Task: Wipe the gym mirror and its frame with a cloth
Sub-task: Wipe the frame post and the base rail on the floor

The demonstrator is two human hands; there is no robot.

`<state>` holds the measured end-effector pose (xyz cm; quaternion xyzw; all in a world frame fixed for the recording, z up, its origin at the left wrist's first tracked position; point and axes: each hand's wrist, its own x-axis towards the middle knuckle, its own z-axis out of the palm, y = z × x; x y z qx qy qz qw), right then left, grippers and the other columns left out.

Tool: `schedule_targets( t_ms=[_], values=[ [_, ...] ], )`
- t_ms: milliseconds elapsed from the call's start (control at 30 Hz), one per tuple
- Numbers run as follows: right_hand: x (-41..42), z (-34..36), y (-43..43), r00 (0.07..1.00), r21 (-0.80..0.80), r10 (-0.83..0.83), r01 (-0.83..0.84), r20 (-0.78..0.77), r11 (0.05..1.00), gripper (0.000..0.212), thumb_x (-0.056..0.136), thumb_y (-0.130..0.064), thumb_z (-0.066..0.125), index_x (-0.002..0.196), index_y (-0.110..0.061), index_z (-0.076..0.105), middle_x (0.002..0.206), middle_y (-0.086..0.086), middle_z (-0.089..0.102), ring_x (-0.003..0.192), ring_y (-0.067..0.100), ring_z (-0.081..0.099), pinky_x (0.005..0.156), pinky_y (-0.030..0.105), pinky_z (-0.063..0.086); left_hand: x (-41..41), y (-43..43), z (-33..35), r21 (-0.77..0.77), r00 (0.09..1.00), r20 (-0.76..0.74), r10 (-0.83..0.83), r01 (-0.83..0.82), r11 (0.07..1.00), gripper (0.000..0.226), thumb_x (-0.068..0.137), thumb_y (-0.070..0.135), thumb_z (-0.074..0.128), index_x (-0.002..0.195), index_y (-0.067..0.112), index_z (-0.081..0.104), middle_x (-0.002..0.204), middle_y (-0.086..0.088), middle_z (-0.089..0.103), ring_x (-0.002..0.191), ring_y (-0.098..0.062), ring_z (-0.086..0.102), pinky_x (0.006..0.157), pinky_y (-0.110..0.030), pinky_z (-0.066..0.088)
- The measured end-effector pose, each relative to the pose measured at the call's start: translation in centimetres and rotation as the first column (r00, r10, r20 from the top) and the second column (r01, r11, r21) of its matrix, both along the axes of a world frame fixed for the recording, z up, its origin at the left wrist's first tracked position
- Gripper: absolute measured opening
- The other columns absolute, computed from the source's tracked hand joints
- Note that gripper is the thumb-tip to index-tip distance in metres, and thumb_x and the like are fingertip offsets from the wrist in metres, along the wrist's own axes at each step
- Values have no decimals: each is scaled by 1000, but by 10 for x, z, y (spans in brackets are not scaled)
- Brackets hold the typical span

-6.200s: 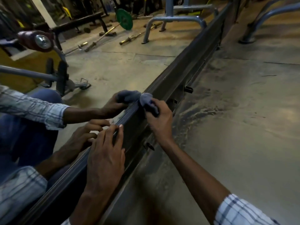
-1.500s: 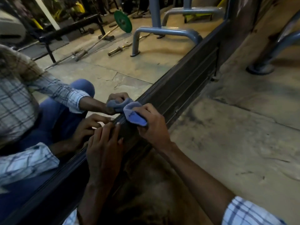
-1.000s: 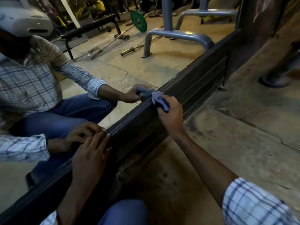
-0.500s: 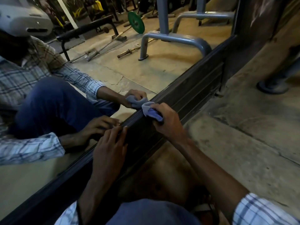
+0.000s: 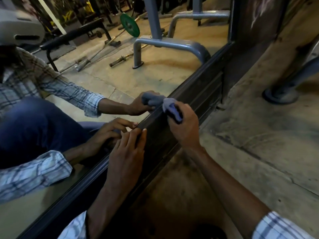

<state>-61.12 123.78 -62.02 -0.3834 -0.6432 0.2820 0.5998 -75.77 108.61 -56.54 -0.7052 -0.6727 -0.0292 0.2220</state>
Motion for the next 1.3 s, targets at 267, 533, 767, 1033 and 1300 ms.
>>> schedule_targets(
  t_ms=[267,533,767,1033,1300],
  values=[
    [45,-13,80,987,-123,-95,79,-129,989,39,86,-6,75,124,-6,66,107,-1,60,93,-3,52,86,5,44,41,64,4,5,1000,-8,1,-1,1000,73,78,9,82,145,1,55,135,-20,56,116,-34,51,93,-50,54],
    [63,-16,119,993,-36,-8,4,-120,999,38,83,-8,74,120,-10,67,109,4,64,96,8,58,89,21,51,70,127,13,-58,1000,-8,-20,20,998,73,79,11,81,146,2,53,135,-20,54,116,-32,50,89,-47,57],
    [80,-8,143,997,42,74,-75,31,996,43,81,2,72,122,-9,66,103,12,60,89,16,55,80,23,46,94,176,17,-54,999,5,-51,51,997,70,80,11,83,143,1,55,134,-18,55,115,-28,49,84,-41,58],
    [108,-4,194,998,-51,-60,61,7,997,38,85,-7,68,123,-8,66,105,13,64,90,23,61,81,28,51,128,222,12,-85,1000,-4,-2,2,996,81,73,17,92,144,3,55,137,-15,52,116,-28,55,85,-34,58],
    [129,22,223,982,-255,-170,143,-87,956,30,89,-8,74,118,-7,68,104,-6,64,94,-3,55,82,8,47,147,250,24,-179,1000,-4,29,-30,983,83,75,17,90,146,-1,51,142,-18,49,120,-31,55,87,-36,58]
  ],
)
